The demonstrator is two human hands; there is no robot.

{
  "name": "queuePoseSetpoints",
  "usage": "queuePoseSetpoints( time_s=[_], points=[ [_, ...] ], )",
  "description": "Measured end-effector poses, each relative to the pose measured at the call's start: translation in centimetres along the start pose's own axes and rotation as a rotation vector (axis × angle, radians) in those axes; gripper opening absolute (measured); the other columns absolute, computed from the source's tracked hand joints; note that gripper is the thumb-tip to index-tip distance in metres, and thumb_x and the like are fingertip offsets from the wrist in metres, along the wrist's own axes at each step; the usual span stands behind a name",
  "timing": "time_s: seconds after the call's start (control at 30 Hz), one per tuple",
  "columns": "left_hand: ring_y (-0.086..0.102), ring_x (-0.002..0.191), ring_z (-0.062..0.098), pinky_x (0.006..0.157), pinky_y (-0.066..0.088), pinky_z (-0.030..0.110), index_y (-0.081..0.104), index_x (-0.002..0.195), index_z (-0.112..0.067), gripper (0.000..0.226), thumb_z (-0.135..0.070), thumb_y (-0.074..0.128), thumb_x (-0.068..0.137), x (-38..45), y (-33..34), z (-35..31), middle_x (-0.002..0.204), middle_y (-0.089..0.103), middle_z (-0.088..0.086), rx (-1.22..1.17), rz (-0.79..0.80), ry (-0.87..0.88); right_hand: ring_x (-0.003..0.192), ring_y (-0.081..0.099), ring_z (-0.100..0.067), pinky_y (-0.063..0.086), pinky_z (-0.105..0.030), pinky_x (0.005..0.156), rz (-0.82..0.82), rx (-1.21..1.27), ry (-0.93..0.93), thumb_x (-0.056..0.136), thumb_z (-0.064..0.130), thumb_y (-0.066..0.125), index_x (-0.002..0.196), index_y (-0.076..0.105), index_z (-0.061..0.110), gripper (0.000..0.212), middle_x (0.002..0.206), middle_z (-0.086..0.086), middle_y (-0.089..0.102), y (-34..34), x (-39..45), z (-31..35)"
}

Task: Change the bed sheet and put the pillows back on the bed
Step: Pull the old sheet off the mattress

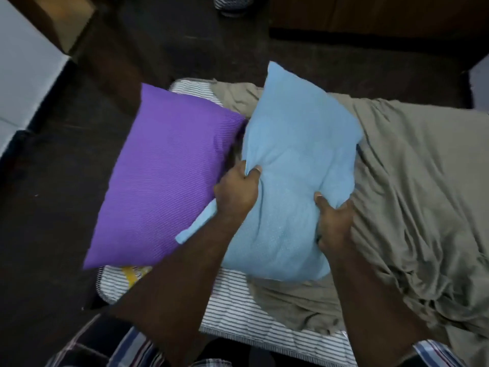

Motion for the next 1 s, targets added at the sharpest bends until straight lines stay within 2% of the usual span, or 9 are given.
queuePoseSetpoints(
  time_s=[0.13,0.23,0.33,0.4,0.5,0.6,0.73,0.87,1.0],
  points=[
    [0.064,0.110,0.031,0.100,0.048,0.044,0.069,0.118,-0.023,0.051,-0.057,0.053,0.083,1.9,-11.0,2.9,0.114,0.073,0.004,0.018,-0.177,-0.007,0.113,0.065,-0.015,0.049,-0.041,0.106,0.184,-0.007,-0.005,0.085,0.014,0.077,0.135,0.057,0.009,0.053,0.127,0.000,0.067,10.4,-3.9,0.6],
    [0.066,0.108,0.031,0.098,0.050,0.045,0.071,0.117,-0.022,0.061,-0.062,0.050,0.076,3.2,-18.9,6.3,0.111,0.074,0.006,-0.001,-0.307,-0.044,0.117,0.062,-0.017,0.046,-0.039,0.108,0.310,-0.066,-0.052,0.088,0.013,0.074,0.136,0.054,0.007,0.052,0.131,-0.003,0.064,17.8,-8.0,0.9],
    [0.063,0.113,0.034,0.100,0.048,0.046,0.068,0.119,-0.018,0.052,-0.053,0.053,0.085,4.7,-25.2,10.5,0.117,0.071,0.011,0.047,-0.375,-0.119,0.123,0.057,-0.016,0.042,-0.035,0.112,0.466,-0.203,-0.130,0.090,0.021,0.072,0.139,0.050,0.012,0.054,0.135,0.000,0.060,24.0,-11.8,0.2],
    [0.056,0.122,0.038,0.106,0.044,0.050,0.061,0.129,-0.016,0.053,-0.053,0.052,0.092,6.1,-27.5,14.7,0.128,0.063,0.016,0.156,-0.339,-0.240,0.128,0.054,-0.017,0.039,-0.031,0.112,0.607,-0.368,-0.123,0.090,0.033,0.072,0.145,0.044,0.015,0.065,0.140,0.001,0.057,27.3,-13.5,-2.0],
    [0.035,0.140,0.044,0.117,0.027,0.057,0.029,0.155,-0.018,0.078,-0.064,0.044,0.095,6.8,-27.1,21.5,0.152,0.036,0.024,0.329,-0.142,-0.445,0.133,0.052,-0.016,0.038,-0.034,0.114,0.805,-0.531,-0.034,0.080,0.059,0.072,0.151,0.034,0.023,0.088,0.144,0.005,0.054,30.2,-15.4,-6.0],
    [0.021,0.149,0.040,0.120,0.016,0.060,0.014,0.160,-0.020,0.085,-0.070,0.037,0.095,6.2,-25.8,24.1,0.163,0.017,0.019,0.358,-0.098,-0.470,0.136,0.048,-0.017,0.037,-0.032,0.114,0.829,-0.611,-0.017,0.083,0.054,0.074,0.153,0.029,0.021,0.090,0.149,0.004,0.049,31.1,-15.6,-7.4],
    [0.019,0.151,0.034,0.118,0.010,0.062,0.018,0.159,-0.016,0.081,-0.064,0.040,0.097,5.5,-25.9,21.1,0.165,0.017,0.015,0.465,-0.307,-0.289,0.135,0.048,-0.014,0.038,-0.035,0.114,0.749,-0.555,0.027,0.081,0.058,0.074,0.156,0.027,0.025,0.094,0.150,0.008,0.047,29.5,-14.4,-6.7],
    [0.031,0.147,0.030,0.118,0.016,0.062,0.032,0.155,-0.014,0.063,-0.038,0.045,0.098,5.2,-23.9,15.7,0.158,0.034,0.013,0.635,-0.470,0.145,0.129,0.054,-0.014,0.043,-0.039,0.112,0.734,-0.561,0.039,0.078,0.065,0.072,0.152,0.035,0.028,0.091,0.144,0.010,0.054,26.9,-13.1,-6.4],
    [0.035,0.146,0.030,0.119,0.019,0.060,0.049,0.146,-0.014,0.053,-0.030,0.050,0.095,3.3,-17.9,10.5,0.153,0.046,0.009,0.715,-0.387,0.531,0.124,0.058,-0.009,0.043,-0.039,0.111,0.790,-0.503,0.029,0.087,0.061,0.064,0.144,0.046,0.029,0.068,0.137,0.011,0.061,25.7,-12.6,-6.1]
  ],
)
Point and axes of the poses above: each hand's wrist, its own x-axis towards the middle knuckle, its own y-axis out of the palm, z = x × y, the point moved 8 cm from there along x, towards the middle knuckle
